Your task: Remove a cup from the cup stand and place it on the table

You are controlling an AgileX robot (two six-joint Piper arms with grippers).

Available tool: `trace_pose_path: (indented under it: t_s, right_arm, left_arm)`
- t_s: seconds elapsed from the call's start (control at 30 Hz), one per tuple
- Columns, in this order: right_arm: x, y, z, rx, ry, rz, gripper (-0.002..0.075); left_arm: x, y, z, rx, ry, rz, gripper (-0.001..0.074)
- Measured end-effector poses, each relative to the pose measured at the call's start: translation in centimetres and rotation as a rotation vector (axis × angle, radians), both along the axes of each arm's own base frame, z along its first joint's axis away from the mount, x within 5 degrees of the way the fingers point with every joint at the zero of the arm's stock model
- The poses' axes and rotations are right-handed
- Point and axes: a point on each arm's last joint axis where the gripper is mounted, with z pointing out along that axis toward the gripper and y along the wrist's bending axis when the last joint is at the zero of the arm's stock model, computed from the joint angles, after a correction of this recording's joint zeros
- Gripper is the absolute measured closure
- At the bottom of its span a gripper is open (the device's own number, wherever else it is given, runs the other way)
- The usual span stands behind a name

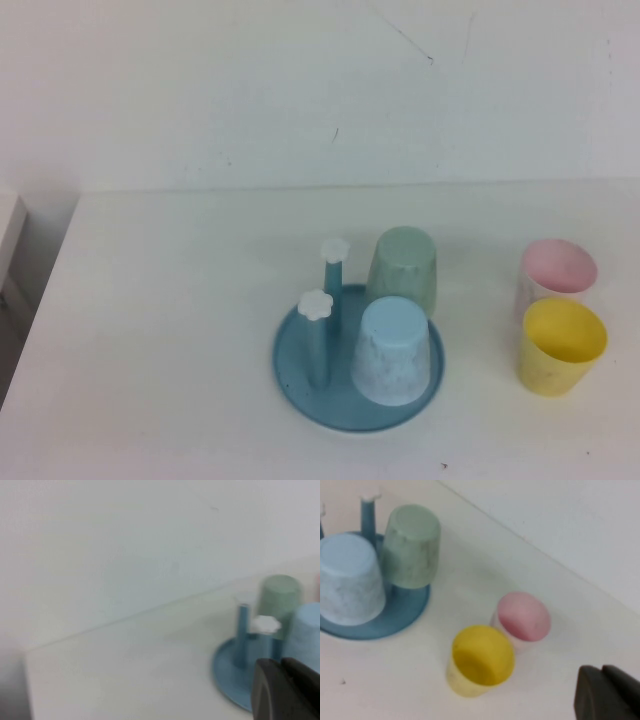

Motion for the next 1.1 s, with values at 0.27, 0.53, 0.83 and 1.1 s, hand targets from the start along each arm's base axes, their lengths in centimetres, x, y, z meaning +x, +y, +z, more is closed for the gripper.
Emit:
trace_pose_path:
  t_s: [0.27, 0.53, 0.83, 1.1]
  right_arm:
    - [-4.3, -0.9, -6.5, 0.095, -0.113, -0.029, 0.0727]
    - [-5.2, -1.2, -8.3, 0.108, -0.126, -0.036, 0.0727]
    - [-8.4, -4.4, -14.2, 0.19, -0.343, -0.411, 0.0728]
    - [-9.0, -4.8, -18.0, 0.202, -0.333, -0.497, 0.0728]
  left_arm:
    - [-0.9, 0.2, -4.9, -0.182, 0.05, 0.208, 0.0736]
    - [0.7, 0.7, -7.6, -0.165, 0.005, 0.335, 0.0736]
    - [1.9, 1.1, -14.0, -0.086, 0.135, 0.41, 0.0737]
    - [1.9, 1.1, -14.0, -0.08, 0.134, 0.41, 0.0737]
